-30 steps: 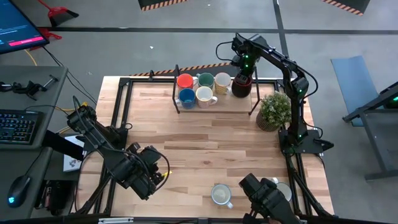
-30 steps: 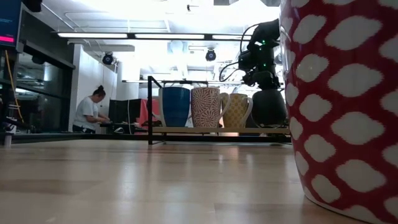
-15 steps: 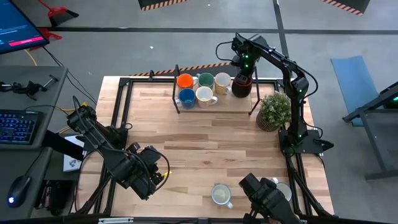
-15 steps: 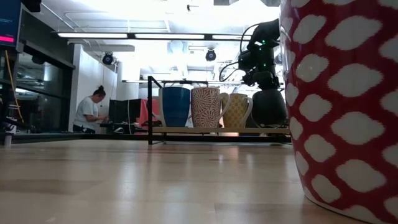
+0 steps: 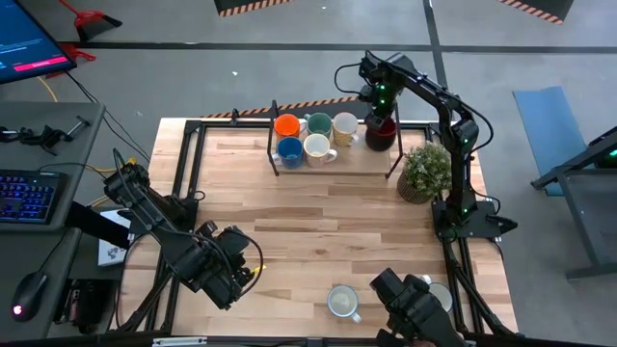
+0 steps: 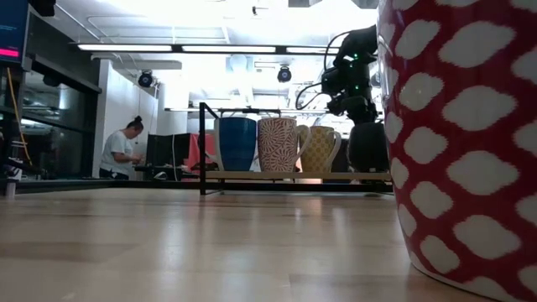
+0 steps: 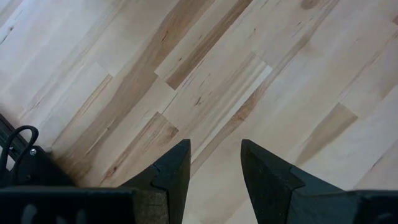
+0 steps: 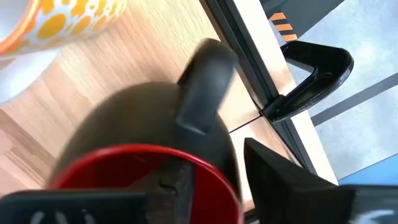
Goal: Place coffee mugs
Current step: Put the black mug on the shelf
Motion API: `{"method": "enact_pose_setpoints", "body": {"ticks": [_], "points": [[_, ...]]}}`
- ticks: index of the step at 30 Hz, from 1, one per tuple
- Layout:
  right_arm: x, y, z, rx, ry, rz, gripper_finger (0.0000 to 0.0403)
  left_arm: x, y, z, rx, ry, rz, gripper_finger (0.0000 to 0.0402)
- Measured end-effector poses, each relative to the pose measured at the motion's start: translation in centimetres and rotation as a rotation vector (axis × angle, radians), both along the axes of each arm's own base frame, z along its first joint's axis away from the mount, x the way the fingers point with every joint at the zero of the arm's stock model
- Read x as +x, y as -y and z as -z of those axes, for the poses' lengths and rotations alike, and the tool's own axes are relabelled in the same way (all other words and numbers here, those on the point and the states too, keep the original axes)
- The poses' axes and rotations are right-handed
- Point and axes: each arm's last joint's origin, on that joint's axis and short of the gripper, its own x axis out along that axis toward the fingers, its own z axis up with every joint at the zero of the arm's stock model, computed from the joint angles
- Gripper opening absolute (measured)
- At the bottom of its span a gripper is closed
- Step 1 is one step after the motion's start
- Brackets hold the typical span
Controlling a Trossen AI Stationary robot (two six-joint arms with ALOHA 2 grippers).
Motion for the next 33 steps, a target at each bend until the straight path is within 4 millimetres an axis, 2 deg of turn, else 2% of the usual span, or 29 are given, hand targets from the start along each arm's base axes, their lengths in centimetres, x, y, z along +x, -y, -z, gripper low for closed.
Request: {"method": "enact_pose_setpoints", "body": {"ticks": [5,28,33], "points": [[-0.02,-0.02,0.0,0.001,-0.002,0.0,0.0125,0.0,0.0,0.0,0.0,0.0,0.0,0.0131],[0.42,-0.57,0.0,0.03,0.008,0.037,0.0126,-0.09,-0.07,-0.02,0.008,-0.008,0.001,0.0131],[0.61,-0.85,0.0,0.005,-0.036,0.035,0.0126,-0.09,-0.07,-0.02,0.007,-0.008,0.001,0.0131]]}}
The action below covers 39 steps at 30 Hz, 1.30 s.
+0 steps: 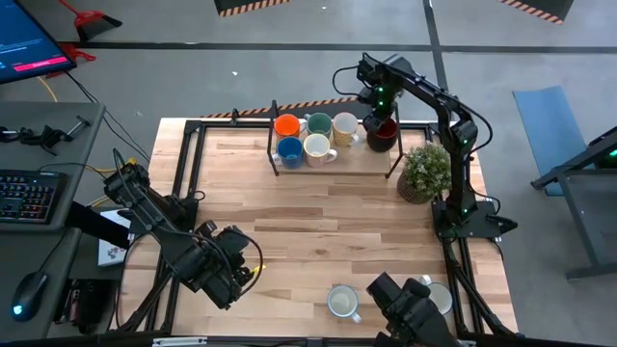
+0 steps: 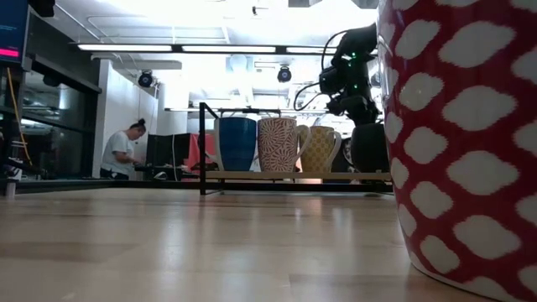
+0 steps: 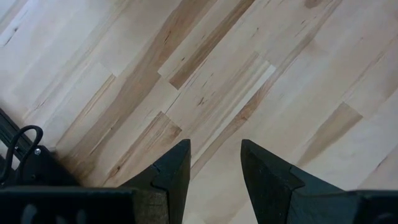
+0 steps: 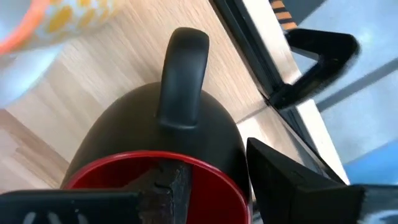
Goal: Place coffee mugs
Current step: Put the black mug on the shelf, then move the red patterned mug to the center of the table
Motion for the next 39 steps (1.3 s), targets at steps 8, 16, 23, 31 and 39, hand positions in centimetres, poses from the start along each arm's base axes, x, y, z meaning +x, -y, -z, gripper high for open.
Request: {"method": "enact_pose_setpoints", "body": {"ticks": [8,16,23,31,39], "points": [[-0.4,-0.5,-1.4,-0.038,0.015,-0.014,0.0126,0.0,0.0,0.0,0.0,0.0,0.0,0.0131],[-0.9,-1.2,-3.2,-0.088,0.044,-0.013,0.0126,0.0,0.0,0.0,0.007,-0.009,0.024,0.0131],[-1.5,-2.1,-5.1,-0.135,0.079,0.01,0.0126,0.0,0.0,0.0,0.007,-0.008,0.023,0.0131],[-2.3,-5.2,-8.4,-0.078,0.216,0.081,0.0126,0.0,0.0,0.0,0.007,-0.008,0.023,0.0131],[-2.5,-9.7,-11.5,0.004,0.336,0.134,0.0126,0.0,0.0,0.0,0.007,-0.008,0.023,0.0131]]}}
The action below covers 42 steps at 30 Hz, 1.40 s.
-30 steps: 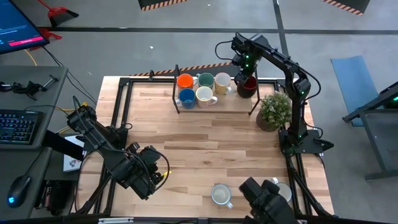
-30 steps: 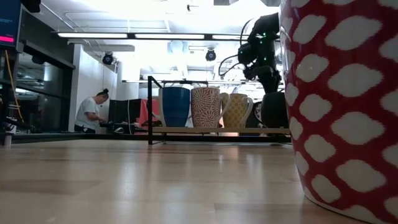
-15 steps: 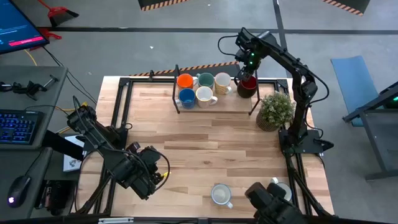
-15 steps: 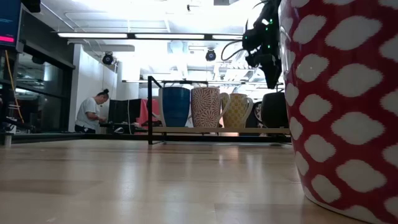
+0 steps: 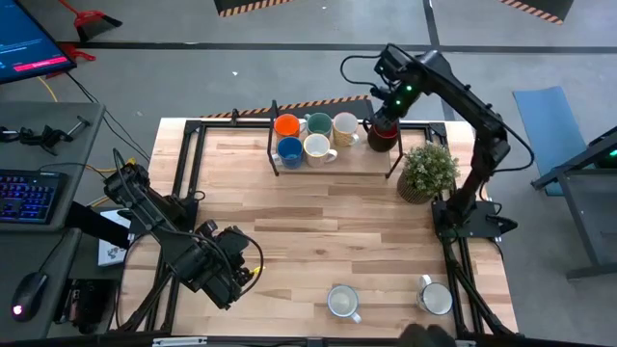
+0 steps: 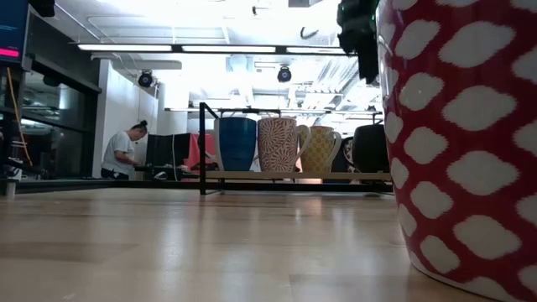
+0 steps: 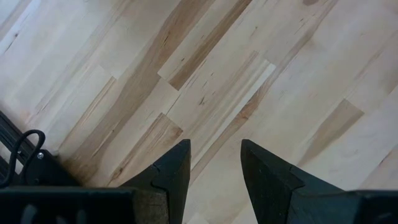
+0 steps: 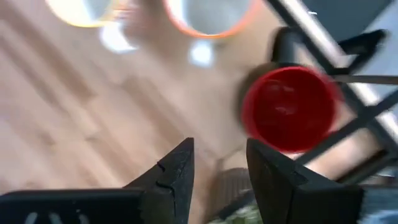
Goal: Place coffee mugs
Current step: Move the red patterned mug to the center of the table
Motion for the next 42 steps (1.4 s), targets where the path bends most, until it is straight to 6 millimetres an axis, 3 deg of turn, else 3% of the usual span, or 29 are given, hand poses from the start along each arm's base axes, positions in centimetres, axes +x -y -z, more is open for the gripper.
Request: {"method": "enact_pose_setpoints", "body": {"ticks": [11,21,31,37,42], "points": [[0.1,-8.7,-4.4,0.052,0.216,-0.185,0.0126,0.0,0.0,0.0,0.003,-0.002,0.013,0.0131],[-2.4,-17.3,-7.7,0.112,0.359,-0.419,0.0126,0.7,0.3,0.0,-0.03,0.05,0.032,0.0131],[-4.6,-22.2,-8.7,0.024,0.338,-0.279,0.0126,3.6,0.3,-0.4,-0.052,0.23,0.138,0.0131],[-5.4,-25.0,-8.1,-0.006,0.322,-0.245,0.0126,4.2,0.0,-0.5,-0.04,0.235,0.186,0.0131],[-6.6,-27.5,-2.7,0.058,0.105,-0.238,0.0126,4.2,0.0,-0.5,-0.026,0.224,0.217,0.0131]]}}
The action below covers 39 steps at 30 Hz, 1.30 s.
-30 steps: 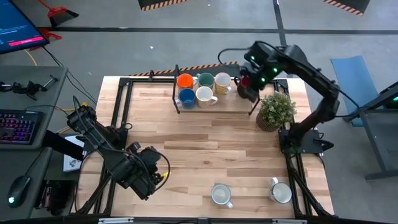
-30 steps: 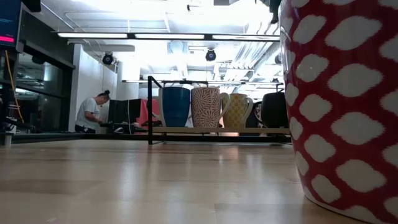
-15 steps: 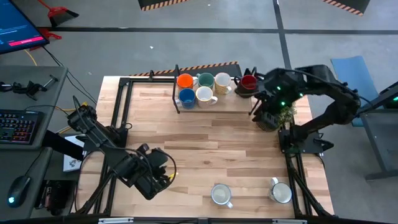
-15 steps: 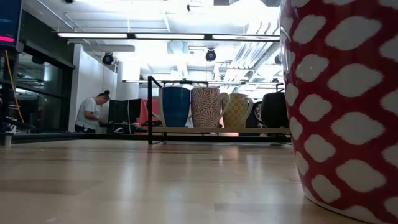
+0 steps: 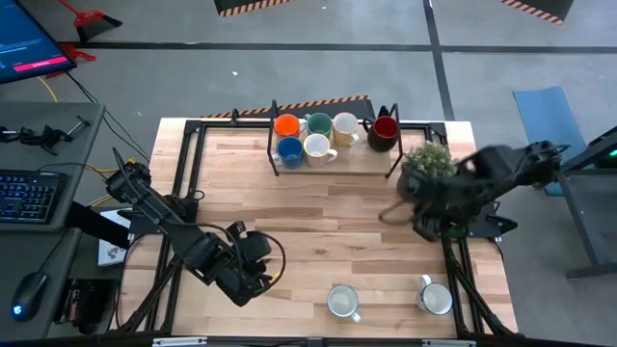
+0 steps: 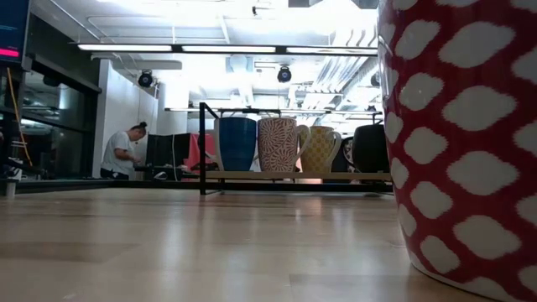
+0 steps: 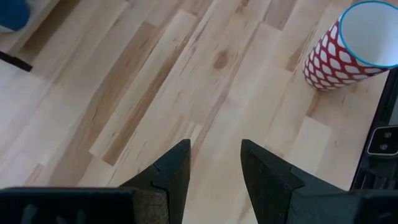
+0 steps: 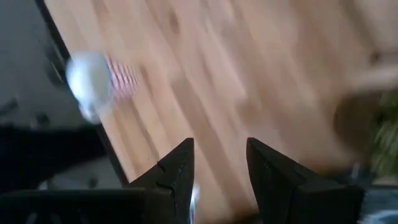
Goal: Place coffee mugs
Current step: Move the red patterned mug to the center of the table
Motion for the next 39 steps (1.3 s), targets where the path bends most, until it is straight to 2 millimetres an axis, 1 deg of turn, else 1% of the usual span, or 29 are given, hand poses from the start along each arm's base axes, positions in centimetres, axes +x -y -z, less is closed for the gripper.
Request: {"method": "enact_pose_setpoints", "body": {"ticks": [3,7,12,17,23,28,31,34,36,37,39], "points": [[-1.3,-1.1,2.6,0.088,-0.138,0.027,0.0126,0.0,0.0,0.0,0.002,-0.002,0.002,0.0131],[-2.8,-2.4,5.6,0.106,-0.255,0.096,0.0126,0.4,-0.6,0.0,0.007,-0.005,-0.009,0.0131],[-3.3,-4.7,9.0,0.13,-0.277,0.11,0.0126,1.2,-1.8,0.0,0.013,-0.009,-0.046,0.0131],[-3.9,-6.8,11.3,0.168,-0.279,0.102,0.0126,1.6,-2.4,0.0,0.031,-0.029,-0.016,0.0131],[-5.5,-9.0,12.5,0.243,-0.3,0.144,0.0126,2.3,-2.1,-0.2,0.037,-0.003,0.092,0.0131],[-6.7,-9.9,12.7,0.228,-0.277,0.227,0.0126,3.3,-1.8,-0.6,0.041,0.065,0.18,0.0131],[-7.3,-10.3,12.8,0.221,-0.265,0.257,0.0126,5.4,-1.9,-0.4,-0.001,0.13,0.25,0.0131],[-7.6,-10.4,12.9,0.213,-0.245,0.282,0.0126,8.7,-2.3,0.4,-0.081,0.224,0.335,0.0131],[-7.6,-10.4,12.9,0.209,-0.233,0.292,0.0126,10.5,-2.4,1.3,-0.114,0.264,0.373,0.0131],[-7.6,-10.4,12.9,0.21,-0.232,0.299,0.0126,11.1,-2.5,1.8,-0.124,0.277,0.38,0.0131],[-7.6,-10.4,12.9,0.205,-0.22,0.299,0.0126,11.8,-2.8,2.5,-0.15,0.277,0.373,0.0131]]}}
